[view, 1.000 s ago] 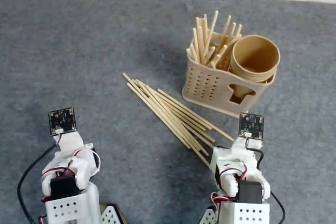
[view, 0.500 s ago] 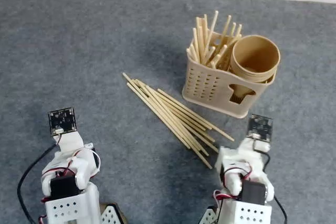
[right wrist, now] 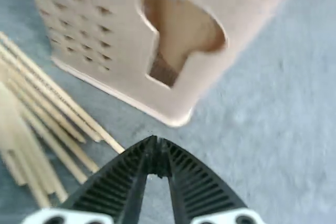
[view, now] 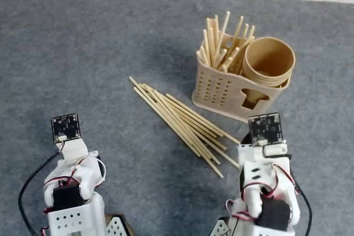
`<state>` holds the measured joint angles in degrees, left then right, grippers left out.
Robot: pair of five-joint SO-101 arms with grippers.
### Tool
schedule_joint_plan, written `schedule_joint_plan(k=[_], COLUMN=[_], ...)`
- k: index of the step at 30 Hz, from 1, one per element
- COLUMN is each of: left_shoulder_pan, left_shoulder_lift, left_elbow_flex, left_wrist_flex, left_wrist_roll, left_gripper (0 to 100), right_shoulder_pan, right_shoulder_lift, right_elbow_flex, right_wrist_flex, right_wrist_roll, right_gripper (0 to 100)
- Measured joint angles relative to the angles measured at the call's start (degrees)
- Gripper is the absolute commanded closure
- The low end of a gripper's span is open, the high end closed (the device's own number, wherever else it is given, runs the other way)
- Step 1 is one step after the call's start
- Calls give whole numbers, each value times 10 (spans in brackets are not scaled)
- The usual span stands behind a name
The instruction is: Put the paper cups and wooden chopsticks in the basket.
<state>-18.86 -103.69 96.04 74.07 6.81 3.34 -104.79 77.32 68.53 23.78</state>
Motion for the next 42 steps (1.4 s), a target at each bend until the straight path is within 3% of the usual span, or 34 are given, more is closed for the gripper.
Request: schedule_joint_plan(k=[8,15,21,27,34,42], left_shoulder_pan=[0,0,0,0,0,0], left_shoulder_lift=[0,0,0,0,0,0], left_elbow_flex=[0,0,0,0,0,0], left_wrist_flex=[0,0,0,0,0,0], left_wrist_roll=[0,0,0,0,0,0], left_gripper=[993,993,993,993,993,993], right_shoulder_pan=[-147,-255,-345,-397,-407,-407], right_shoulder_lift=[23,213,373,489,629,811], right_elbow_flex=[-128,-221,-248,-248,-252,-366], right_wrist_flex=[78,82,32,-46,-145,-161], right_wrist_roll=[3,3,-28,-58,-59,-60], right_gripper=[992,985,882,878,878,879])
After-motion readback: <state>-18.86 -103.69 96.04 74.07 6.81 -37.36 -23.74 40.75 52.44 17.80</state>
